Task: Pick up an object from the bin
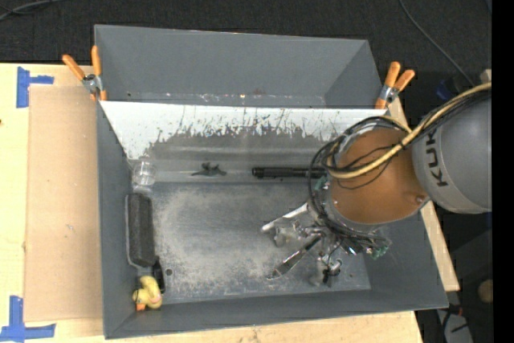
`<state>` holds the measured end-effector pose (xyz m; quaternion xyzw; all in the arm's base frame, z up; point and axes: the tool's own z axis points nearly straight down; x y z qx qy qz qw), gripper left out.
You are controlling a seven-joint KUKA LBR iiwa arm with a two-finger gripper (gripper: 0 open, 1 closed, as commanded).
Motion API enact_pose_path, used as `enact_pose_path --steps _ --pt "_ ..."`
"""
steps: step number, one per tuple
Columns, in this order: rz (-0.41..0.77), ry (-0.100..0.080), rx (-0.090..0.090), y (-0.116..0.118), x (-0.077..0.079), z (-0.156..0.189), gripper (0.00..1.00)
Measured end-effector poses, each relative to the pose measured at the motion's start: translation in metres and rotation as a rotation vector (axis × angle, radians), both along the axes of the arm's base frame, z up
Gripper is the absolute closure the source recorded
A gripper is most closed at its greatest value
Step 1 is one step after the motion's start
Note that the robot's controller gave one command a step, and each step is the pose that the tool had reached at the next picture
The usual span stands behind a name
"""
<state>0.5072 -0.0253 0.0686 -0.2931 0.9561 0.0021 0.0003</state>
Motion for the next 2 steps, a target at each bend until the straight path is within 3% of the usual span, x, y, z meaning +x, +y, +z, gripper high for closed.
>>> enact_pose_path --steps 1,2 --pt "0.203 -0.004 -0.002 -0.0213 0.0062 0.0011 1.00" --pt "0.201 -0.004 -0.002 -0.0214 0.0062 0.0013 1.00"
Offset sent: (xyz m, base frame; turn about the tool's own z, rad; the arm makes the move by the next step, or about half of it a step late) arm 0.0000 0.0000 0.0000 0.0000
